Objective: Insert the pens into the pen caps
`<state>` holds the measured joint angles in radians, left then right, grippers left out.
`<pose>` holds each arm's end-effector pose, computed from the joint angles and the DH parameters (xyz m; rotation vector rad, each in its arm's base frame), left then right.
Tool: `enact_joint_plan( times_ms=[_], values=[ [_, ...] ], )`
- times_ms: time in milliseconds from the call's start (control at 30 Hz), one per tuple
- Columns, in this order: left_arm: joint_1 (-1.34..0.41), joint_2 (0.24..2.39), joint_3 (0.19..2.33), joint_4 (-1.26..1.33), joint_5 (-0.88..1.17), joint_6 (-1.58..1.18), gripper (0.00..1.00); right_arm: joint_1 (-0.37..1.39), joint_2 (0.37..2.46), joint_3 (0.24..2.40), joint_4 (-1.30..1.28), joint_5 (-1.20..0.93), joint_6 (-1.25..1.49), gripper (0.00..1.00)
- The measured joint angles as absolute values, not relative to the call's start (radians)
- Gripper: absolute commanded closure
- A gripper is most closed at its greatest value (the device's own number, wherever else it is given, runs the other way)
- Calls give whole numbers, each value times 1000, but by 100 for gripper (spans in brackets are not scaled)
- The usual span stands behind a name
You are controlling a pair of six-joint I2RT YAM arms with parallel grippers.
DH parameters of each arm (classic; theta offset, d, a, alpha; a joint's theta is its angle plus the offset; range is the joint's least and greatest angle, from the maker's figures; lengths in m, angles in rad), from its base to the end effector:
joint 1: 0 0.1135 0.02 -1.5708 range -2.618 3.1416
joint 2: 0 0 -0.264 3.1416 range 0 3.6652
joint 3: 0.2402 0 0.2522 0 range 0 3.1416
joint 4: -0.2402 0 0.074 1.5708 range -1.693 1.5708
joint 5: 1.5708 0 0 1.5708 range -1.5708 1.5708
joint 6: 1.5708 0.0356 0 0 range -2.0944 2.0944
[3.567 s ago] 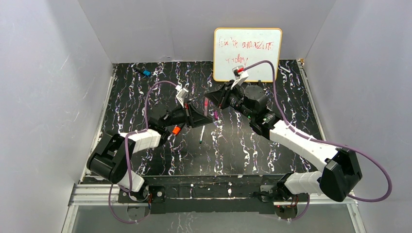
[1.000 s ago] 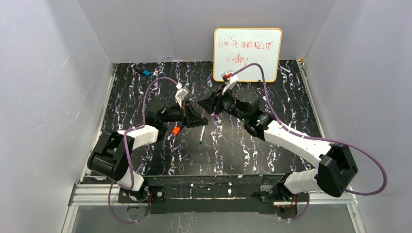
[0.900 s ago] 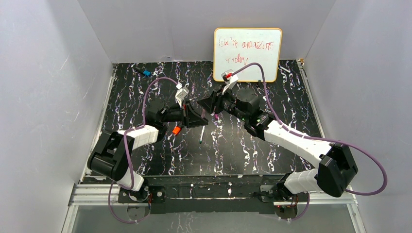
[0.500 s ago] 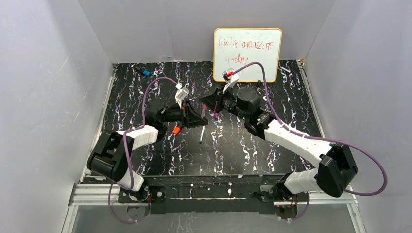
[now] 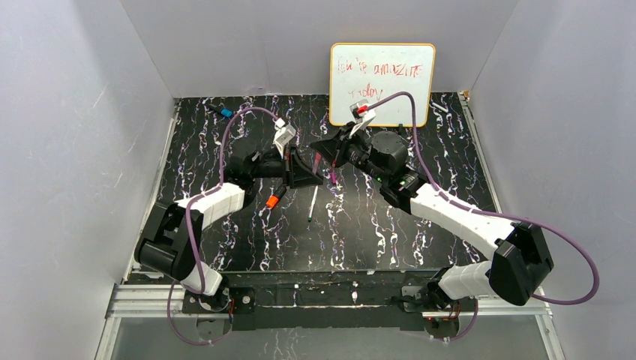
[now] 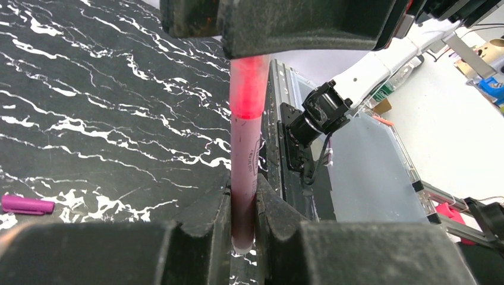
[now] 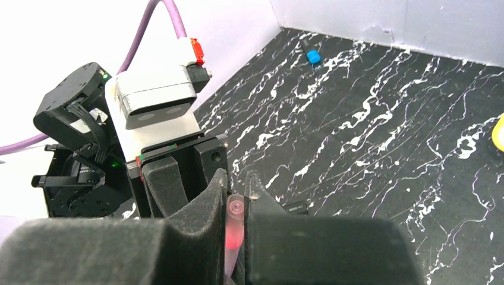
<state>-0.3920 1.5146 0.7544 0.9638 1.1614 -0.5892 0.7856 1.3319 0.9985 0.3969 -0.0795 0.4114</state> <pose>0.2744 -0.1488 0.2696 0.9356 1.4296 -1.5397 0.2227 0.2268 0.3535 -0.3628 1.5535 1.0093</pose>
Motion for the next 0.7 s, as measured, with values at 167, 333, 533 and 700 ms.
enact_joint_plan(
  times_ms=[167,333,533,700],
  values=[
    [-392,1515,868,738,1172,-443,100,772,1326,998,430,-69,407,99],
    [-393,1515,966,518,1171,-299,100,765,1324,991,464,-58,399,99],
    [-395,1515,1005,421,1167,-242,100,762,1324,973,498,-60,395,99],
    [-397,1517,1021,374,1161,-216,100,759,1324,955,527,-62,400,99]
  ],
)
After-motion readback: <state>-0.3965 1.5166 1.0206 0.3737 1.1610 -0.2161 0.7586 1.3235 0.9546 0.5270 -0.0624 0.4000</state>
